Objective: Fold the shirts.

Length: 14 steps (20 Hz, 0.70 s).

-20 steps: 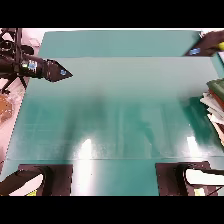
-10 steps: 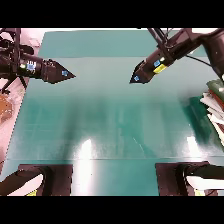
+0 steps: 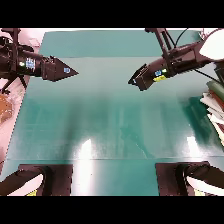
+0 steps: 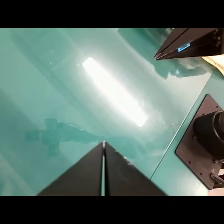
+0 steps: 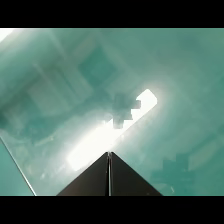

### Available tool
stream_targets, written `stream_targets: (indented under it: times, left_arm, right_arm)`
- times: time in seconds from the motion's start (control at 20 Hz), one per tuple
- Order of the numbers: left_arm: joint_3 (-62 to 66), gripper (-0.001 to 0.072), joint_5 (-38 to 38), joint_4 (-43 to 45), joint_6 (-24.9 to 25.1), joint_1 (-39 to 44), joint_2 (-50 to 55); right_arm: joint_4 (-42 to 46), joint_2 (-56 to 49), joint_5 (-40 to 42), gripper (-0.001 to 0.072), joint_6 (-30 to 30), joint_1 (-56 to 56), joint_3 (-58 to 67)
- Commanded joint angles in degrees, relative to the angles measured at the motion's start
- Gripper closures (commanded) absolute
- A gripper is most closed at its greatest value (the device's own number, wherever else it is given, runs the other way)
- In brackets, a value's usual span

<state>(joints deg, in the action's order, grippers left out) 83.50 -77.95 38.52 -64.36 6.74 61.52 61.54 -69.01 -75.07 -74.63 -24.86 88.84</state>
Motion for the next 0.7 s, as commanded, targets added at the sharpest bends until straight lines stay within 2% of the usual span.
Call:
stream_targets:
  times: [0.0,0.65]
  left_arm:
    - [0.04,0.0675,-0.92,-0.7,-0.31,0.0,0.02]
    - [0.04,0.0675,-0.46,-0.83,-0.22,0.0,0.02]
  right_arm:
    - [0.0,1.7,2.49,0.0687,0.0,-0.07,-1.77]
    - [-0.04,1.68,2.73,0.0687,0.02,-0.17,-1.77]
